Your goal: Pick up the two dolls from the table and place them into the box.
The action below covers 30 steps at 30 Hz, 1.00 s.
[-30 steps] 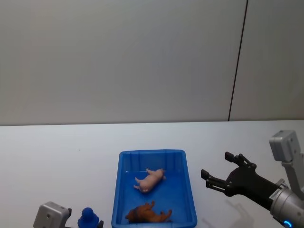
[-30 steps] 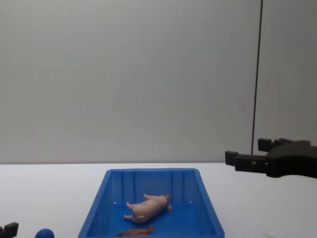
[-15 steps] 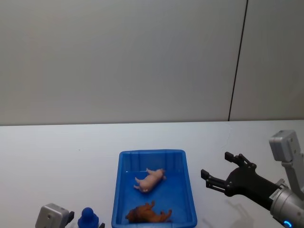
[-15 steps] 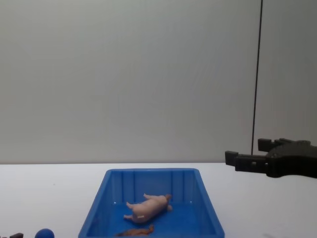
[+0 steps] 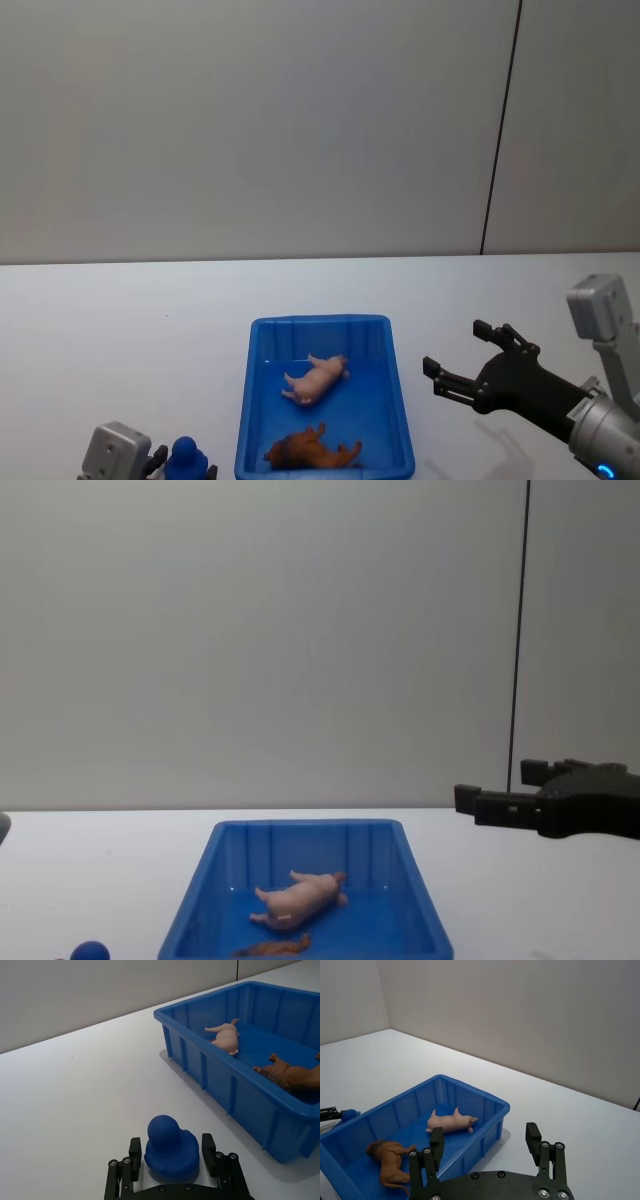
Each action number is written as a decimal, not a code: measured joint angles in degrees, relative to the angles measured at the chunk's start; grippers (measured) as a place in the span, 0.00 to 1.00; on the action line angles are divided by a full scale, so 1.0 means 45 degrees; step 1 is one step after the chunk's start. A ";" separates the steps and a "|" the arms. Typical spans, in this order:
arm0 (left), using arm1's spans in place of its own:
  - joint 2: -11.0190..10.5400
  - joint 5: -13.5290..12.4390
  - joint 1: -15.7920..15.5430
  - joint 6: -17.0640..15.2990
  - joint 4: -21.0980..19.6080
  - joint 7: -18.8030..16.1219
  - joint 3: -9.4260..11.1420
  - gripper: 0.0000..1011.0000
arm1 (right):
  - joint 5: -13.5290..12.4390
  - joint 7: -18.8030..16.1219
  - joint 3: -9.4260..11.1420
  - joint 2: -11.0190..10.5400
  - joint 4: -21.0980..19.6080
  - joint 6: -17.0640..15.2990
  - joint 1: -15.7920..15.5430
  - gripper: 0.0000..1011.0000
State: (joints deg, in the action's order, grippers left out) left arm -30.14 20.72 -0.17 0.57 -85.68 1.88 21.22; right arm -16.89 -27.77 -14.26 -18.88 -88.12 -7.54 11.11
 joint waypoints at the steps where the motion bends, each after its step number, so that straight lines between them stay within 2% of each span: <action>1: 0.0042 -0.0041 -0.0077 -0.0017 0.0096 0.0089 -0.0014 0.76 | 0.0001 0.0001 0.0001 0.0000 0.0000 0.0000 0.0000 0.99; 7: 0.0174 -0.0221 -0.0347 -0.0106 0.0380 0.0421 -0.0080 0.58 | 0.0001 0.0000 0.0001 0.0000 0.0001 0.0000 -0.0001 0.99; 11: 0.0211 -0.0371 -0.0490 -0.0177 0.0422 0.0569 -0.0140 0.53 | 0.0000 0.0000 0.0001 0.0000 0.0000 0.0000 0.0000 0.99; 22: 0.0257 -0.1036 -0.0990 -0.0303 -0.0062 0.0911 -0.0362 0.46 | 0.0001 0.0001 0.0000 0.0000 0.0000 0.0000 0.0000 0.99; 27: 0.0444 -0.1517 -0.1410 -0.0309 -0.0317 0.1208 -0.0387 0.43 | 0.0001 0.0000 0.0000 0.0000 0.0000 0.0000 0.0000 0.99; 30: 0.0718 -0.1981 -0.1817 -0.0295 -0.0385 0.1533 -0.0338 0.42 | 0.0000 0.0000 0.0000 0.0000 0.0000 0.0000 0.0000 0.99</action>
State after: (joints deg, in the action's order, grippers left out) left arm -26.91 11.80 -8.34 -0.76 -87.41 8.78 19.69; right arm -16.89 -27.77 -14.26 -18.87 -88.12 -7.54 11.11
